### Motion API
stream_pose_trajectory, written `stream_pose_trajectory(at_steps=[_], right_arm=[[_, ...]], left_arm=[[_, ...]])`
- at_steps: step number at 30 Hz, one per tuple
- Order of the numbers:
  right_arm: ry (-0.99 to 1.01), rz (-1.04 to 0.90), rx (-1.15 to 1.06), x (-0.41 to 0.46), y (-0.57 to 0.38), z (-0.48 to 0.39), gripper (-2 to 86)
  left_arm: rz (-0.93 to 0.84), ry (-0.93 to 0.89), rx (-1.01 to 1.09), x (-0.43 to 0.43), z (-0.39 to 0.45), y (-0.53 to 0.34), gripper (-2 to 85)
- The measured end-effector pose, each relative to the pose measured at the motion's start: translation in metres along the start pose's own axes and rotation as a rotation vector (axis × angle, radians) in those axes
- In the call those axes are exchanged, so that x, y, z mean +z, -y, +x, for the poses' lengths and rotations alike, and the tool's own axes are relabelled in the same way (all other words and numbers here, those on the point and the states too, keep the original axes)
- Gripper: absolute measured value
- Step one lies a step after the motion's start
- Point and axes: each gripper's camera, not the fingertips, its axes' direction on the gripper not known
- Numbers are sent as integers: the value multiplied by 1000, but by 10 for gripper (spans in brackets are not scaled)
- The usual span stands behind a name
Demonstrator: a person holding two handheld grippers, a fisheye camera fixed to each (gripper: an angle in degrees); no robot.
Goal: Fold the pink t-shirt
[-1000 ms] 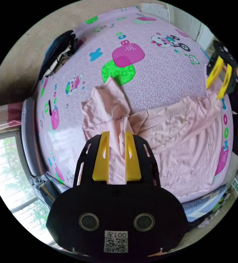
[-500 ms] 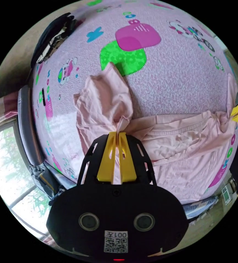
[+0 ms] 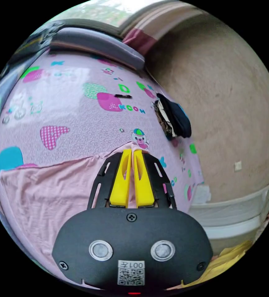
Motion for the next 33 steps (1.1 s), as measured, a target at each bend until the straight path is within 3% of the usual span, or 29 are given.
stream_pose_trajectory(at_steps=[4, 8, 13, 16, 19, 27, 33], right_arm=[[13, 26, 21, -45, 19, 28, 1], [150, 73, 104, -93, 39, 92, 2], [329, 145, 300, -127, 50, 195, 5], [264, 88, 372, -139, 55, 233, 6], [219, 95, 365, -162, 63, 246, 6], [176, 158, 451, -207, 80, 253, 6], [135, 248, 503, -234, 92, 238, 3]], left_arm=[[38, -40, -61, 10, -5, 14, -15], [15, -15, -90, 39, 22, 40, -12], [-174, 76, -72, 150, 72, 87, 13], [-298, 25, -38, 217, 94, 97, 58], [-279, -13, -35, 246, 113, 98, 60], [-273, -133, -62, 277, 132, 95, 9], [-241, -102, 37, 268, 163, 70, -13]])
